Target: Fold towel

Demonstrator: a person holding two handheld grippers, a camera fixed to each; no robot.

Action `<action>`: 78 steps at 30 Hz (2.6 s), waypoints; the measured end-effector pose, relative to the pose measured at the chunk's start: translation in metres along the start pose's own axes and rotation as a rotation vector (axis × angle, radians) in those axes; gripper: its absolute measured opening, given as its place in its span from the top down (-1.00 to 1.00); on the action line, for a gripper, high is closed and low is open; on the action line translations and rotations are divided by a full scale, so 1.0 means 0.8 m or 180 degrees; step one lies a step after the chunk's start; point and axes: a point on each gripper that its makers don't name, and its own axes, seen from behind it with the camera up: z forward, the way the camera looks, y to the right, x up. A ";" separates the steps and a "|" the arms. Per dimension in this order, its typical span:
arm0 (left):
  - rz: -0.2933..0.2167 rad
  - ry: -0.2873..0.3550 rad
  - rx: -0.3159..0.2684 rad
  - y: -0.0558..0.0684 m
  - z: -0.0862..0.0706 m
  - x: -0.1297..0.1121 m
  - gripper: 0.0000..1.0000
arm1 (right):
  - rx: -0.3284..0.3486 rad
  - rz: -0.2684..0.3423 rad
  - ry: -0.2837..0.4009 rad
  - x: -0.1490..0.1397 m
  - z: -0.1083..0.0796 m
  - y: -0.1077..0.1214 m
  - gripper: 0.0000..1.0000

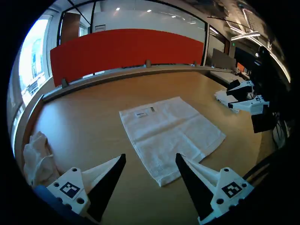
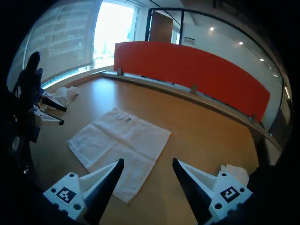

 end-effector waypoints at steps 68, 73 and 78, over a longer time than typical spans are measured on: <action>0.0184 -0.0824 0.0042 0.039 0.049 -0.111 -0.20 | 0.0501 -0.0065 -0.0752 -0.162 0.031 -0.061 0.00; 0.0163 -0.0845 0.0061 0.038 0.049 -0.112 -0.08 | 0.0505 -0.0042 -0.0755 -0.161 0.031 -0.064 0.12; 0.0162 -0.0861 0.0071 0.038 0.049 -0.113 0.07 | 0.0497 -0.0029 -0.0758 -0.161 0.030 -0.065 0.22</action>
